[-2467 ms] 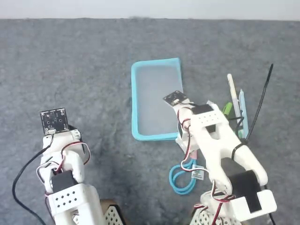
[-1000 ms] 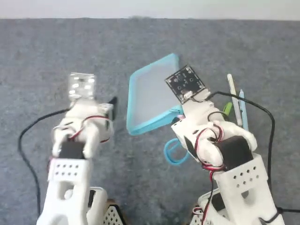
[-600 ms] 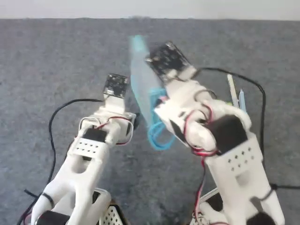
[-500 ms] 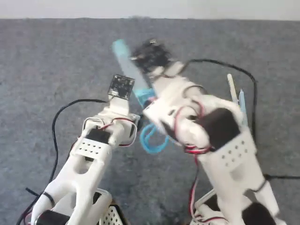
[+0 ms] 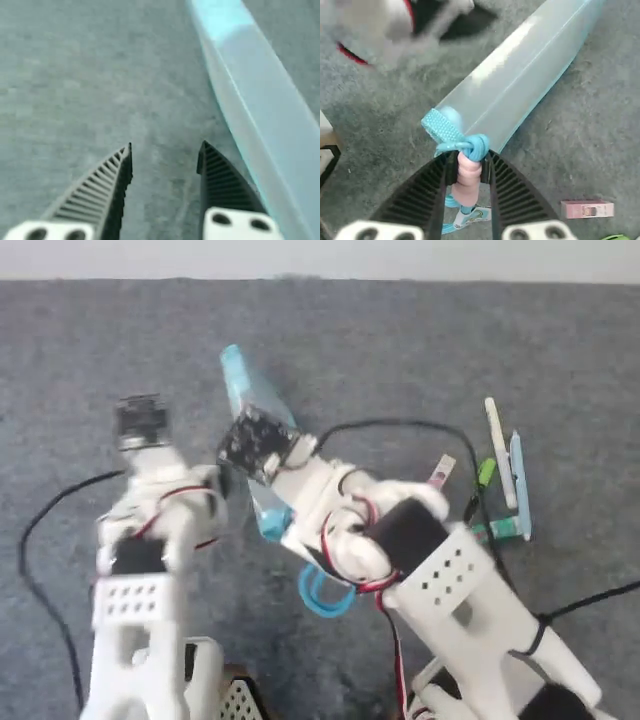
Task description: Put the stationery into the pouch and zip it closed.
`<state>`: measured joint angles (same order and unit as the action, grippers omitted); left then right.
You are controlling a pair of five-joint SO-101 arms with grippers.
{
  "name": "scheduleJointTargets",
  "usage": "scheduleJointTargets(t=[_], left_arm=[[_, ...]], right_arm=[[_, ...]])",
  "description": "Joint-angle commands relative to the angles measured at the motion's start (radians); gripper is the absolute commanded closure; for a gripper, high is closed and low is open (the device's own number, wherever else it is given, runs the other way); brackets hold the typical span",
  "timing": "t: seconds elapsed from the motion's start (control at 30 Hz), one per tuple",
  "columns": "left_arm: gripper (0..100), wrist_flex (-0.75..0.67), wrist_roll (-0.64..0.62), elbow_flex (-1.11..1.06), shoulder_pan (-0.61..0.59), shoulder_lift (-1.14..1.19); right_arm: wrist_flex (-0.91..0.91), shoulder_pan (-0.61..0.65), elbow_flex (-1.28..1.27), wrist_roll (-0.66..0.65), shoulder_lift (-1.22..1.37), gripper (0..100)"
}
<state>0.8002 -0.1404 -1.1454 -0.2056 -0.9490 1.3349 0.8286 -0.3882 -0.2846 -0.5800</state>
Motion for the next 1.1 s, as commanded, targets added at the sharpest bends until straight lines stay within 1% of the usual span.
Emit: scheduleJointTargets(t=[0.0,0.1,0.17,0.3,0.43,0.5,0.6,0.7,0.77,0.9,0.97,1.07], left_arm=[[79,0.097,0.089,0.039,-0.141,-0.261],[79,0.16,0.163,0.039,-0.153,-0.336],[79,0.206,0.224,0.044,-0.127,-0.359],[79,0.359,0.347,0.107,-0.005,-0.374],[79,0.445,0.359,0.134,0.137,-0.374],[76,0.466,0.359,0.133,0.216,-0.374],[72,0.468,0.356,0.133,0.295,-0.373],[72,0.457,0.354,0.119,0.348,-0.373],[72,0.407,0.35,0.074,0.362,-0.373],[72,0.299,0.325,-0.012,0.373,-0.374],[72,0.292,0.316,-0.013,0.373,-0.374],[72,0.292,0.304,-0.008,0.373,-0.374]], right_arm=[[-0.122,0.004,-0.169,-0.003,-0.085,99.2],[-0.151,-0.041,-0.229,0.009,-0.101,99.2],[-0.174,-0.099,-0.232,0.049,-0.093,99.2],[-0.197,-0.179,-0.235,0.083,-0.093,99.2],[-0.202,-0.189,-0.249,0.089,-0.101,99.2],[-0.202,-0.188,-0.25,0.087,-0.104,99.2],[-0.199,-0.186,-0.232,0.086,-0.104,99.2],[-0.162,-0.185,-0.153,0.086,-0.093,99.2],[-0.117,-0.17,-0.094,0.086,-0.093,99.2],[-0.038,-0.097,-0.025,0.084,-0.097,99.2],[-0.039,-0.073,-0.023,0.083,-0.093,99.2],[-0.042,-0.073,-0.023,0.083,-0.091,99.2]])
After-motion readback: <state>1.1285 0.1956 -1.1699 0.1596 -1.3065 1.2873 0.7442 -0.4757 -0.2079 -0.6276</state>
